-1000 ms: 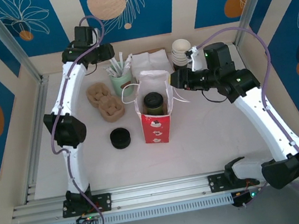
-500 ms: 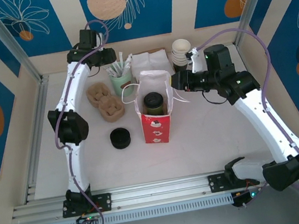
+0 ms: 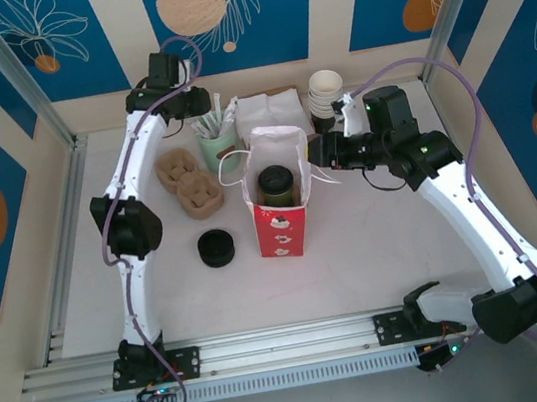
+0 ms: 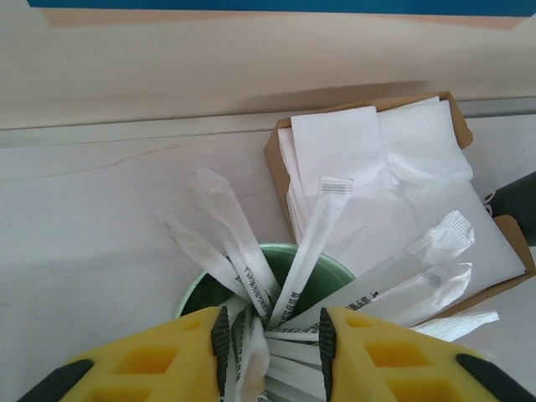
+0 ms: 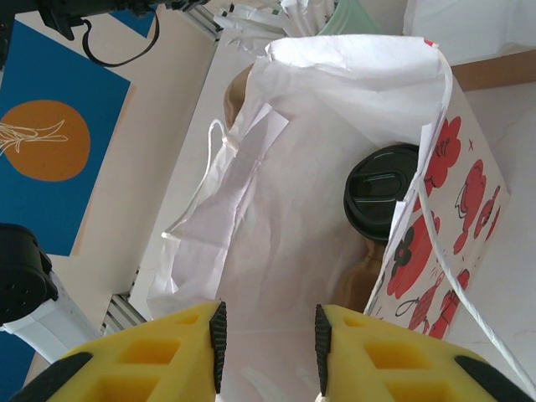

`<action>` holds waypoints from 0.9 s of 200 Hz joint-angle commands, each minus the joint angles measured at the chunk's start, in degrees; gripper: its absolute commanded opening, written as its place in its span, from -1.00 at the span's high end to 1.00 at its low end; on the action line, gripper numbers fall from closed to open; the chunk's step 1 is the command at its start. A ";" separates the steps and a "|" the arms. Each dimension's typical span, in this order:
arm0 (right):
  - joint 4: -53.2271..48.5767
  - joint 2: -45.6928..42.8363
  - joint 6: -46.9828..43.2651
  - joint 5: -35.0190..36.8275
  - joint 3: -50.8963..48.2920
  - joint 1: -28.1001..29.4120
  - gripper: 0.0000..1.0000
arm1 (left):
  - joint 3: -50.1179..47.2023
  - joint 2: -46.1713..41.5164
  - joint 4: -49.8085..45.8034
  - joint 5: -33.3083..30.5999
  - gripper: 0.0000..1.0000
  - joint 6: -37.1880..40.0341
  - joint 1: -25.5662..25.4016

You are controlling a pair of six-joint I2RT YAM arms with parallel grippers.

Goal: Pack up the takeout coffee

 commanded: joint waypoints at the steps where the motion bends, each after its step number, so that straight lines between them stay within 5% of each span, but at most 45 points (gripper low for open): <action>1: 0.15 -2.11 -1.04 0.07 -1.25 -0.23 0.29 | 2.18 1.47 -1.92 -1.47 0.35 1.53 -1.19; 83: 1.87 -4.06 0.06 -1.93 -2.86 -1.00 0.29 | 2.13 2.46 -3.34 -4.98 0.43 1.30 -1.42; 180: 0.90 -4.39 -0.44 -2.08 -2.85 -2.05 0.29 | 3.73 1.59 -2.16 -4.85 0.77 1.21 -1.57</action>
